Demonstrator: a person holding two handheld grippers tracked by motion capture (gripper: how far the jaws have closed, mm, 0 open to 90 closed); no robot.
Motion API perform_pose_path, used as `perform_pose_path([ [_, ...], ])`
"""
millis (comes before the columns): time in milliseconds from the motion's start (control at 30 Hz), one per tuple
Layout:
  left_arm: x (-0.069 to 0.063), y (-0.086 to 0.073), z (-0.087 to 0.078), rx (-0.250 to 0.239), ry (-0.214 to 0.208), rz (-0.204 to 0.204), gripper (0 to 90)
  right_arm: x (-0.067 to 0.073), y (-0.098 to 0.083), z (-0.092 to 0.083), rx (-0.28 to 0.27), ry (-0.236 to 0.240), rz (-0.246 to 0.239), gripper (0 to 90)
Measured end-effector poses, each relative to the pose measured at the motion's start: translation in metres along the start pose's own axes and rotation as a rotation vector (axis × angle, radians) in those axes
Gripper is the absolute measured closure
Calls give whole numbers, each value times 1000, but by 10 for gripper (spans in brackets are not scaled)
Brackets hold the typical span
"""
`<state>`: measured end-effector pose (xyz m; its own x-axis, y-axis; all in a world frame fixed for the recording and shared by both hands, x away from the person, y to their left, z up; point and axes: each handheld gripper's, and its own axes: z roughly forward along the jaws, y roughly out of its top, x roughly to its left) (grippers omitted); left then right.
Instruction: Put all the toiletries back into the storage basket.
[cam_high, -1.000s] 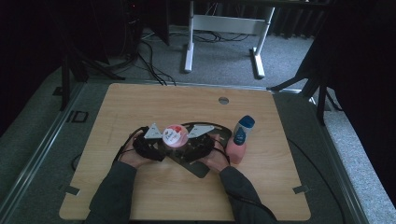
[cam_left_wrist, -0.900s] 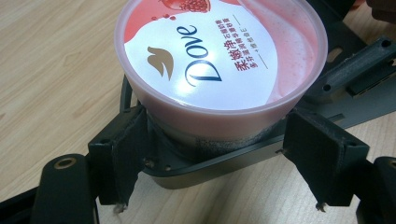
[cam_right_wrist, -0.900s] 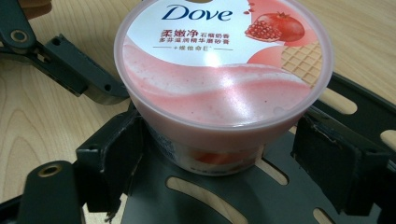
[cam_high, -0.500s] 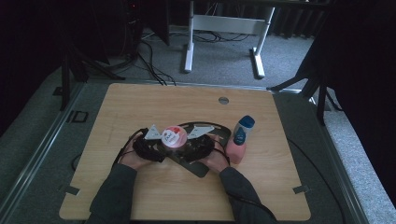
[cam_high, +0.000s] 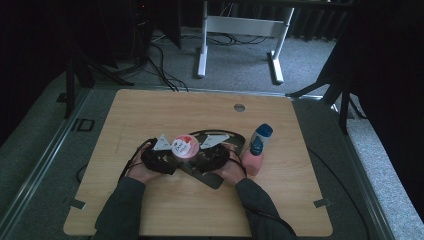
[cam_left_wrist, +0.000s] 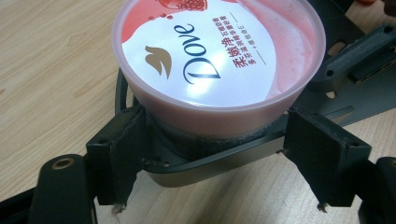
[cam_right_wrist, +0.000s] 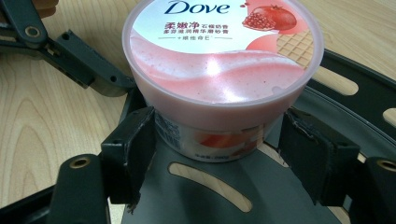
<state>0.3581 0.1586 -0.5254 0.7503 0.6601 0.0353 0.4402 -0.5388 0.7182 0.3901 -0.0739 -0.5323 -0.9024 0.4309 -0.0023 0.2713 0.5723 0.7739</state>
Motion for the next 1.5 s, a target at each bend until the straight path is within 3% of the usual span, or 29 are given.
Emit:
perform_pose_path([
  [200,0,1,0,9,0,-6,207,1,0,0,1,1,-3,281],
  [367,-2,4,1,43,14,17,186,0,0,1,6,6,-4,281],
  [667,0,3,-4,45,9,23,260,0,-1,3,14,8,-8,281],
  [833,-3,3,-3,45,37,17,249,0,-1,2,10,9,-12,281],
  [867,-3,5,-4,36,69,26,191,0,-1,2,10,11,-10,281],
  [933,-5,8,-5,53,82,55,191,0,-1,2,10,11,-8,281],
  [1000,-4,12,-8,26,57,39,196,0,-1,3,12,7,-7,281],
  [1200,-1,12,-14,1,40,24,191,-1,-1,3,5,10,-4,280],
  [1500,7,-1,-8,1,2,-43,146,-2,1,3,3,13,-1,277],
])
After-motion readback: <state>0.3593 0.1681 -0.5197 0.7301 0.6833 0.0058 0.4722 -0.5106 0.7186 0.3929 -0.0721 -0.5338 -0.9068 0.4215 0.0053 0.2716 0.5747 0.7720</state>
